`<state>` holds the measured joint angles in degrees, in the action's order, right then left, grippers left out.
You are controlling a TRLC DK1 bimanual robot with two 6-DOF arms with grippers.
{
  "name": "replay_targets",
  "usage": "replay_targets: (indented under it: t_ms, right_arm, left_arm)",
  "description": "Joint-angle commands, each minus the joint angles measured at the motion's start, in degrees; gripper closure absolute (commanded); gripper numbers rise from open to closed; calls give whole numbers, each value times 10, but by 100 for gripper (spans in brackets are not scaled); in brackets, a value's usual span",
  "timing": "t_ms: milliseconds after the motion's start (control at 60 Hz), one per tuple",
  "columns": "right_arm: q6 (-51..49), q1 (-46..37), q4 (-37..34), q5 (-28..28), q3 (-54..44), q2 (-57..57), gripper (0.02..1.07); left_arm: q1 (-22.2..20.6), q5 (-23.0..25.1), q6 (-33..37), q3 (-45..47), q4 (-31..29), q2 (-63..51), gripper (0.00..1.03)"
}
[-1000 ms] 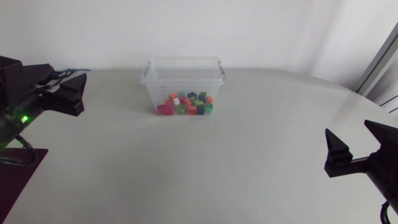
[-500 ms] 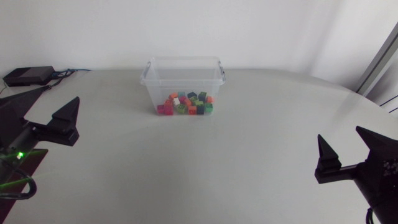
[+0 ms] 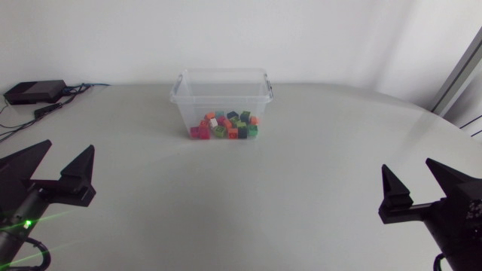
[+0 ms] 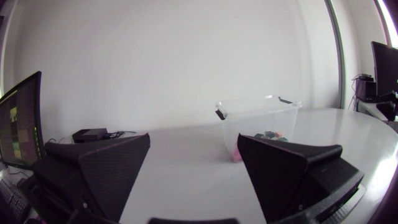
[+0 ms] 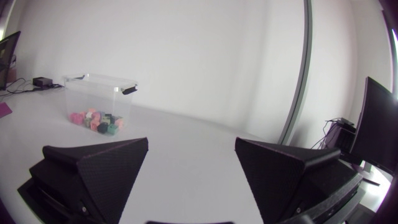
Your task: Place the duplo bricks in the container
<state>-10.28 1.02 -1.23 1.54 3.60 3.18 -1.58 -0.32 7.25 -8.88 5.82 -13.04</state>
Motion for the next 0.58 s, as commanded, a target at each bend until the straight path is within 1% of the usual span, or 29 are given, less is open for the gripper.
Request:
replay_targets:
  t_ms: [0,117,183,333,567]
  right_arm:
    - [32,-5,9,-4,-17,-8,7]
    - [57,-7,10,-8,-24,-16,7]
    - [71,-8,11,-10,-28,-21,7]
    - [103,-10,12,-15,-36,-32,7]
    - [103,-10,12,-15,-36,-32,7]
  left_arm:
    - [6,2,-26,26,-9,27,6]
    - [10,2,-42,48,-26,63,6]
    - [12,2,-52,61,-36,84,9]
    - [16,3,-72,89,-58,130,10]
    - [16,3,-72,89,-58,130,10]
